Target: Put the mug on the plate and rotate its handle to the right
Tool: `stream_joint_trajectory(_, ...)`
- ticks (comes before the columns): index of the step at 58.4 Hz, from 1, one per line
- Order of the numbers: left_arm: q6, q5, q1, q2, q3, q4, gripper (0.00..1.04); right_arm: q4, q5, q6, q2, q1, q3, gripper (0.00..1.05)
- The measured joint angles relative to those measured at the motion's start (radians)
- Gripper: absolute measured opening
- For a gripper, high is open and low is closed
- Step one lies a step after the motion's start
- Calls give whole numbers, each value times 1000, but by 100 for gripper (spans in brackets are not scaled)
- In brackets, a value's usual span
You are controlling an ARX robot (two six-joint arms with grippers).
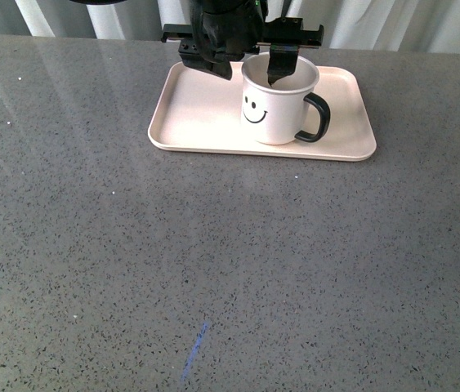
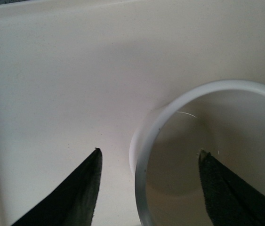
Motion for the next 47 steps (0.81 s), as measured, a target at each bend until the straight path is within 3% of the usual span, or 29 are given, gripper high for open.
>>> stream_joint_trajectory(12, 12, 8, 5, -147, -170, 121, 97, 0, 0, 0, 0, 0, 0, 96)
stream_joint_trajectory(26, 12, 12, 27, -319, -334, 269, 96, 0, 0, 0, 0, 0, 0, 96)
stream_joint_trajectory(28, 31, -42, 27, -332, -365, 333, 93, 0, 0, 0, 0, 0, 0, 96)
stream_joint_trajectory(31, 80, -228, 27, -366, -493, 606, 84, 0, -1, 0, 0, 0, 0, 96)
stream_joint_trajectory(36, 122, -380, 45, -432, -716, 968, 72, 0, 0, 0, 0, 0, 0, 96)
stream_joint_trajectory(41, 152, -380, 100, -560, -1012, 1310, 54, 0, 0, 0, 0, 0, 0, 96)
stream_joint_trajectory(47, 160, -339, 156, -700, -1226, 1464, 36, 0, 0, 0, 0, 0, 0, 96)
